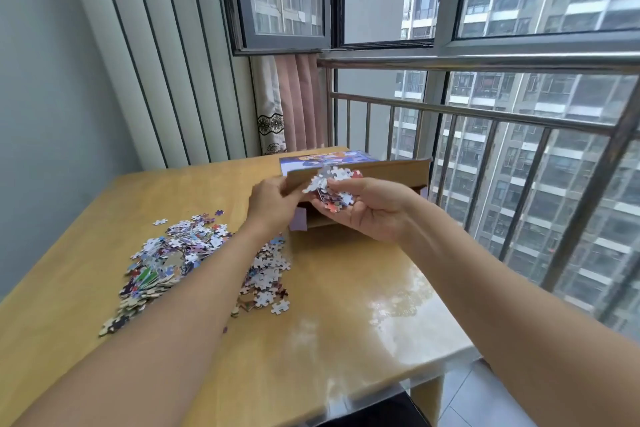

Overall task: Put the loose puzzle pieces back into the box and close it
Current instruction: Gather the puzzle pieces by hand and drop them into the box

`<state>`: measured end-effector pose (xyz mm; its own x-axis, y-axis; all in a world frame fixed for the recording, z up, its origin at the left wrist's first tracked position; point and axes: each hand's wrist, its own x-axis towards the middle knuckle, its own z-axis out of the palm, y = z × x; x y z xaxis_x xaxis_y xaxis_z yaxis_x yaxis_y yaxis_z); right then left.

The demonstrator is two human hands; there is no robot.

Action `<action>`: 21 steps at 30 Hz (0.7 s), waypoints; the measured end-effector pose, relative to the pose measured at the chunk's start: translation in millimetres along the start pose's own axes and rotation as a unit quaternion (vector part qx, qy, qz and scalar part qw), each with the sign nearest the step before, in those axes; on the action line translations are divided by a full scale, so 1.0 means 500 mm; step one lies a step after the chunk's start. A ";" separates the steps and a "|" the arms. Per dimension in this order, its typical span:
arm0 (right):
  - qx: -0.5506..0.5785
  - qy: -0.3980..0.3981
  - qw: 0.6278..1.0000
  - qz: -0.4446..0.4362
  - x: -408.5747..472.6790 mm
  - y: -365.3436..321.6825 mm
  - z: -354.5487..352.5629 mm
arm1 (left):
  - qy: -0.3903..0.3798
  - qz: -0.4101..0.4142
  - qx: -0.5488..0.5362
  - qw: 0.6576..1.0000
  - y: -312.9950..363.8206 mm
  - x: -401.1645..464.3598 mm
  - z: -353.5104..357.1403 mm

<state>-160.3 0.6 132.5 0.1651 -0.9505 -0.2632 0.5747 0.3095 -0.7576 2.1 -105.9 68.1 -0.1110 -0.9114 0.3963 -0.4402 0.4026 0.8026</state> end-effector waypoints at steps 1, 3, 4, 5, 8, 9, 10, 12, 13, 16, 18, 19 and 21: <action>0.005 0.012 1.000 0.008 -0.001 0.006 -0.010 | 0.012 -0.007 -0.015 1.000 0.006 0.012 -0.008; 0.016 0.035 0.999 0.018 0.004 0.014 -0.029 | 0.020 -0.018 -0.037 0.999 0.017 0.032 -0.021; 0.026 0.048 0.998 0.017 0.007 0.014 -0.036 | 0.016 -0.017 -0.040 0.999 0.024 0.038 -0.026; 0.037 0.060 0.997 0.015 0.011 0.010 -0.041 | 0.011 -0.014 -0.046 0.999 0.028 0.043 -0.029; 0.046 0.090 0.995 0.008 0.018 -0.007 -0.042 | 0.001 -0.001 -0.055 0.998 0.039 0.044 -0.033; 0.043 0.099 0.994 0.007 0.021 -0.011 -0.042 | 0.001 0.000 -0.058 0.998 0.042 0.044 -0.034; 0.039 0.105 0.994 0.008 0.024 -0.014 -0.042 | 0.001 0.002 -0.063 0.998 0.046 0.042 -0.036; 0.041 0.118 0.992 0.010 0.036 -0.022 -0.044 | -0.001 0.000 -0.071 0.997 0.056 0.040 -0.040; 0.044 0.124 0.991 0.008 0.042 -0.028 -0.044 | -0.007 0.000 -0.071 0.997 0.060 0.040 -0.042; 0.048 0.134 0.990 0.003 0.058 -0.050 -0.033 | -0.020 0.003 -0.068 0.998 0.071 0.042 -0.046; 0.034 0.146 0.989 -0.005 0.067 -0.063 -0.018 | -0.019 0.004 -0.069 0.997 0.080 0.044 -0.046; 0.021 0.152 0.988 -0.011 0.071 -0.070 -0.009 | -0.020 0.006 -0.071 0.997 0.083 0.046 -0.046; 0.025 0.149 0.988 -0.032 0.081 -0.080 0.002 | -0.024 0.005 -0.081 0.996 0.088 0.049 -0.046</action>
<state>-175.5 -50.3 152.8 -0.1112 -0.9157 -0.3861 0.6161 0.2413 -0.7498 0.3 -108.5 123.5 -0.1585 -0.9088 0.3860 -0.2896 0.4165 0.8618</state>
